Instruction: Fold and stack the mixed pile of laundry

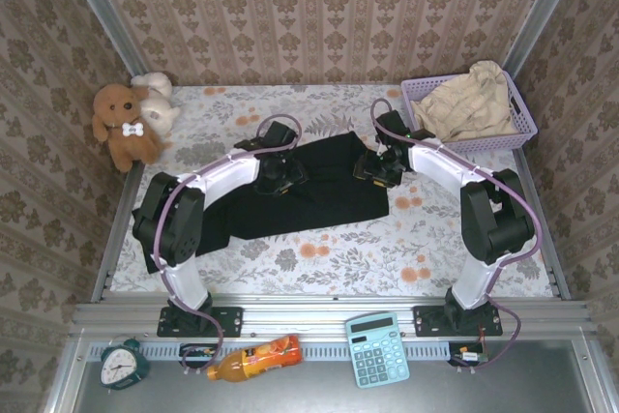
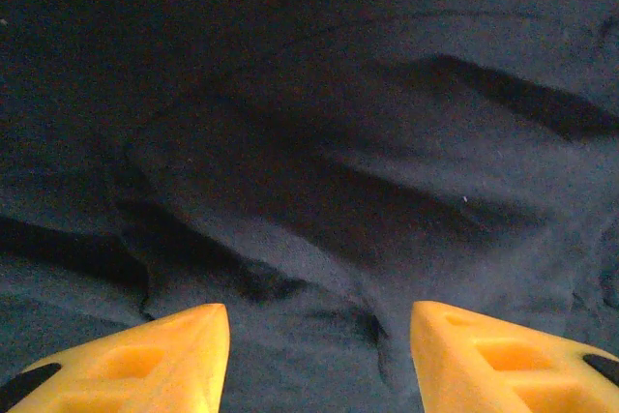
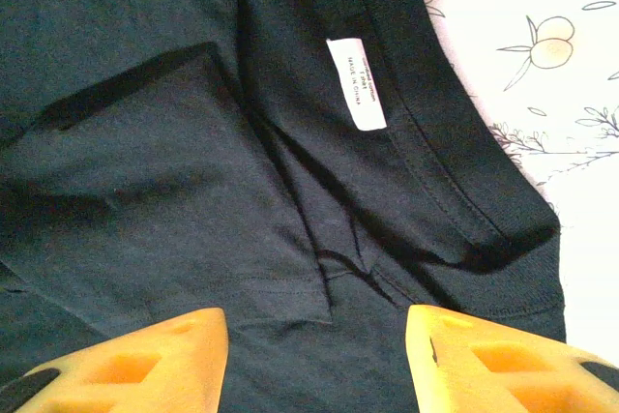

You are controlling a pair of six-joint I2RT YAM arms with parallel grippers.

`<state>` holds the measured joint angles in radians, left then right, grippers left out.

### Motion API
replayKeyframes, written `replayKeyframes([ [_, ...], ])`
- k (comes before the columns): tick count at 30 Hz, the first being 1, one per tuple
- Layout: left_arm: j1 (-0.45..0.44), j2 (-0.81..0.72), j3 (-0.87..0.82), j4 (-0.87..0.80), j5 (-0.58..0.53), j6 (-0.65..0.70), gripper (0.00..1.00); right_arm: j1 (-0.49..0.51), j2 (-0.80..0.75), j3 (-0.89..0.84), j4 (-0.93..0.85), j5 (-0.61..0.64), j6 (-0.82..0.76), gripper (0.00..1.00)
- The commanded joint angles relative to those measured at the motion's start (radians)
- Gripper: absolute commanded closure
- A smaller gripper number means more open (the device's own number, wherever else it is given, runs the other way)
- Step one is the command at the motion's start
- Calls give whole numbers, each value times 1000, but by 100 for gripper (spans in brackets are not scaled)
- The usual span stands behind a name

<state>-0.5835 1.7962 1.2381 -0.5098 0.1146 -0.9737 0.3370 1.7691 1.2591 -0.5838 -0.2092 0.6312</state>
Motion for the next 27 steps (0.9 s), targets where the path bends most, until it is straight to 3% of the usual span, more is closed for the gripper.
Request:
replayKeyframes([
  [1, -4, 38, -9, 27, -96, -83, 47, -3, -11, -37, 12, 21, -5, 47],
  [7, -2, 99, 23, 34, -181, -99, 48, -7, -32, -68, 13, 24, -5, 47],
  [11, 2, 144, 63, 27, -168, -98, 49, -7, -44, -77, 10, 25, -4, 47],
  [20, 8, 136, 88, 13, -145, -58, 68, -9, -50, -101, 9, 19, 1, 47],
  [27, 10, 131, 88, -7, -129, -34, 69, -8, -46, -100, 19, 2, 9, 47],
])
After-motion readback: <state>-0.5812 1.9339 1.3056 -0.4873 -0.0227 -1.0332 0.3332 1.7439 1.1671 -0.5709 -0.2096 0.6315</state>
